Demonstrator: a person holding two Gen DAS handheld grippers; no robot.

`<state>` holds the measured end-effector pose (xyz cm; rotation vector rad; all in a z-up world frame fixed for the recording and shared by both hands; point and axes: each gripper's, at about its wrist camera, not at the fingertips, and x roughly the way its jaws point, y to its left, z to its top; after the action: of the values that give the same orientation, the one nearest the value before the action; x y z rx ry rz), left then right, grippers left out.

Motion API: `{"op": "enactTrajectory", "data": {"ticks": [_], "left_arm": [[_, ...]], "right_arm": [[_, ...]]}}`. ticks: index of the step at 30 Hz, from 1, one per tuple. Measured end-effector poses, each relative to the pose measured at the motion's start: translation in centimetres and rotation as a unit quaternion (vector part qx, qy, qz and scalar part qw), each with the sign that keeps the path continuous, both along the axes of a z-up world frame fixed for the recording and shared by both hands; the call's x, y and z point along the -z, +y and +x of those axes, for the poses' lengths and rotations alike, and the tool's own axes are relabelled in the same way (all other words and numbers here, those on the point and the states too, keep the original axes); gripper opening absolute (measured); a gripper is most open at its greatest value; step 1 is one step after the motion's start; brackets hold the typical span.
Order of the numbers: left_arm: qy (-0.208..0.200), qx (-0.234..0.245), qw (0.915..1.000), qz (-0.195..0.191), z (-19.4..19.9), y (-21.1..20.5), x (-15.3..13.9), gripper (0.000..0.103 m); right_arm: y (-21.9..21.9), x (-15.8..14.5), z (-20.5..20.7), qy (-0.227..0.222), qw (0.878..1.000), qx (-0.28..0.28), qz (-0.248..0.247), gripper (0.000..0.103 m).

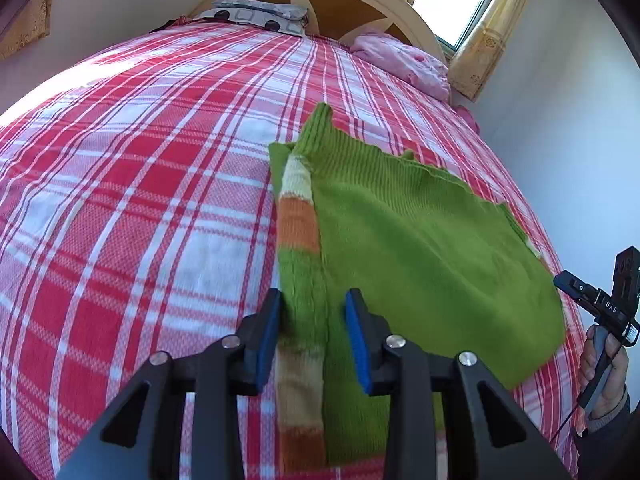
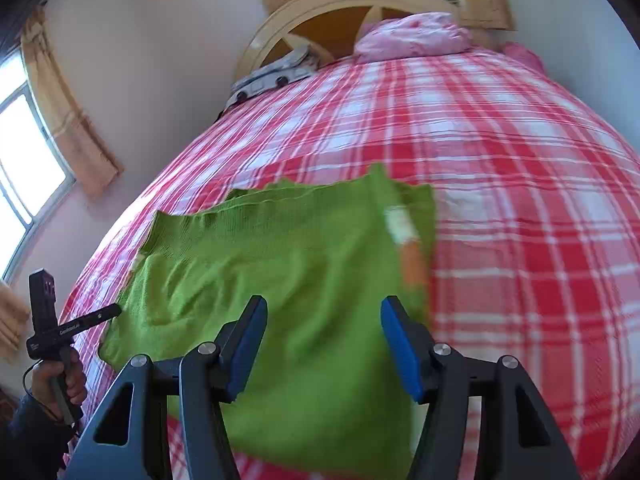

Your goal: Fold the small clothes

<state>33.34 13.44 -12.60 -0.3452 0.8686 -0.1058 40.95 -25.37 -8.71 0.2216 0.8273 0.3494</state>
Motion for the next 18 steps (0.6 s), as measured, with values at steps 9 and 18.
{"op": "enactTrajectory", "data": {"ticks": [9, 18], "left_arm": [[-0.004, 0.000, 0.9999, -0.010, -2.2, -0.2, 0.6, 0.033], [-0.013, 0.002, 0.9999, -0.004, -2.7, -0.6, 0.9, 0.029]], "right_arm": [[-4.5, 0.6, -4.4, 0.014, 1.000, 0.020, -0.002, 0.060], [-3.4, 2.5, -4.6, 0.035, 0.999, -0.010, 0.012, 0.048]]}}
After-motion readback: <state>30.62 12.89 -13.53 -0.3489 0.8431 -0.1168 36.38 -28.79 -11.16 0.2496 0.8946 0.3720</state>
